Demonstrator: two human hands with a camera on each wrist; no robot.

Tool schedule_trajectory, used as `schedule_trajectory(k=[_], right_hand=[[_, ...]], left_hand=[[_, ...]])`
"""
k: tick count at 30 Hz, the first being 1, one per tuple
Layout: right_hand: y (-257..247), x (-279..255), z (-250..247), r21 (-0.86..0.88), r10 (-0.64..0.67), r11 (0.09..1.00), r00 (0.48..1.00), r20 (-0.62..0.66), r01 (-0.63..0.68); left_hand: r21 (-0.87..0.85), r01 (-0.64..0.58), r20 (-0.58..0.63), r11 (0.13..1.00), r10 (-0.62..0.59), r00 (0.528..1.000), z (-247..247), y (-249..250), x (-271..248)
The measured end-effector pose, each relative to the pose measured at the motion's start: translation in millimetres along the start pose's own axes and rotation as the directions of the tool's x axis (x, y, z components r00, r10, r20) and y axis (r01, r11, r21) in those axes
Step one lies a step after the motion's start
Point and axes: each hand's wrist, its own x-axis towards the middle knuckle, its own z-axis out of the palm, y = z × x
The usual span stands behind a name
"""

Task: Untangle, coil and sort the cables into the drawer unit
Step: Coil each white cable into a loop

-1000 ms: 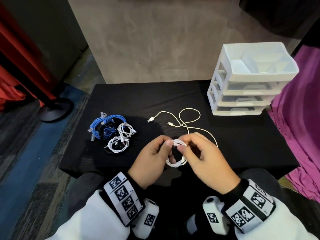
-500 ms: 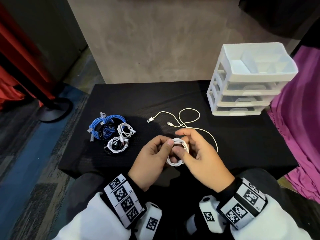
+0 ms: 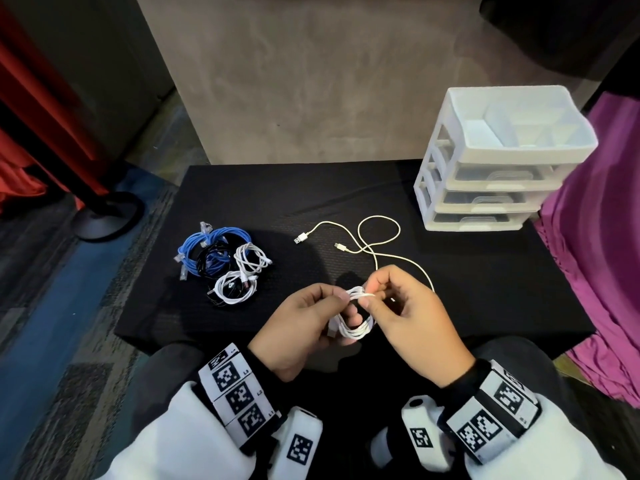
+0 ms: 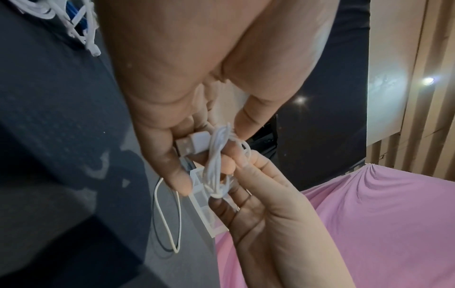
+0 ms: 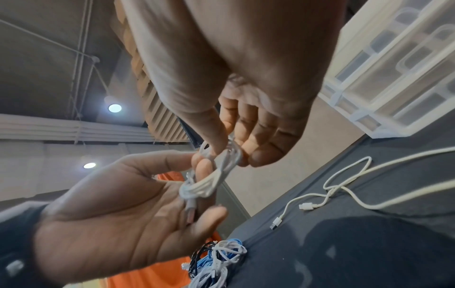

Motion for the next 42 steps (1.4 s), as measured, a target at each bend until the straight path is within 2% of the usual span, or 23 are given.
schedule_trajectory(k=[2,4,7,10,13,16,19,23,26,29,33,37,40,42], right_hand=[[-0.6,-0.4,-1.0,-0.051,-0.023,0.998,1.000,0.001,0.023],[0.8,-0.9,-2.2,-0.181,-0.113,0.977,0.994,-0.010,0.109],[4.3,-1.7,-3.0,-0.383,-0.250,0.894,0.968,0.002,0.232],[6.5,-3.4,0.8,-0.490,-0.321,0.824,0.947,0.010,0.284],[8.7,-3.2,4.3,-0.509,-0.352,0.808,0.936,-0.010,0.298],[11.2,-1.1,1.4,-0.480,-0.357,0.823,0.934,-0.022,0.303],[9.5,-0.5,-2.3,-0.402,-0.314,0.871,0.949,-0.019,0.280],[-0.9,0.1,1.5,-0.270,-0.244,0.937,0.968,-0.060,0.219],[-5.7,5.8,-0.1,-0.164,-0.230,0.963,0.968,-0.097,0.212],[-6.4,9.7,-0.5,-0.120,-0.218,0.972,0.969,-0.118,0.204],[-5.0,9.1,5.2,-0.041,-0.219,0.976,0.964,-0.148,0.215],[-6.3,11.0,2.2,0.029,-0.192,0.981,0.978,-0.079,0.194],[-8.9,10.1,7.4,-0.048,-0.279,0.959,0.959,0.046,0.281],[-9.0,11.3,10.4,-0.054,-0.286,0.955,0.955,0.077,0.290]], left_hand=[[0.019,0.026,0.006,0.999,-0.026,1.000,-0.4,1.5,-0.3],[0.049,0.050,0.005,0.998,-0.050,0.999,-0.3,1.7,-0.6],[0.070,0.049,-0.017,0.996,-0.048,0.999,0.5,-1.3,-0.1],[0.007,0.048,-0.044,0.999,-0.048,0.998,3.7,-4.8,1.0],[-0.122,0.078,-0.066,0.989,-0.086,0.994,7.7,-8.1,3.6],[-0.231,0.139,-0.029,0.963,-0.150,0.988,5.5,-8.3,3.6],[-0.239,0.155,0.028,0.959,-0.153,0.988,-1.2,-6.7,2.4],[-0.101,0.094,0.062,0.990,-0.088,0.994,-1.4,-4.2,1.6],[0.034,-0.030,0.041,0.999,0.028,0.999,1.0,-0.2,2.9],[0.278,-0.168,0.059,0.946,0.157,0.986,2.4,6.1,3.4],[0.387,-0.208,0.132,0.898,0.170,0.977,2.6,9.5,1.7],[0.452,-0.242,0.188,0.859,0.173,0.967,2.9,5.8,-1.1],[0.566,-0.266,0.194,0.780,0.187,0.963,2.1,2.4,0.5],[0.606,-0.254,0.180,0.754,0.181,0.967,3.4,1.4,1.7]])
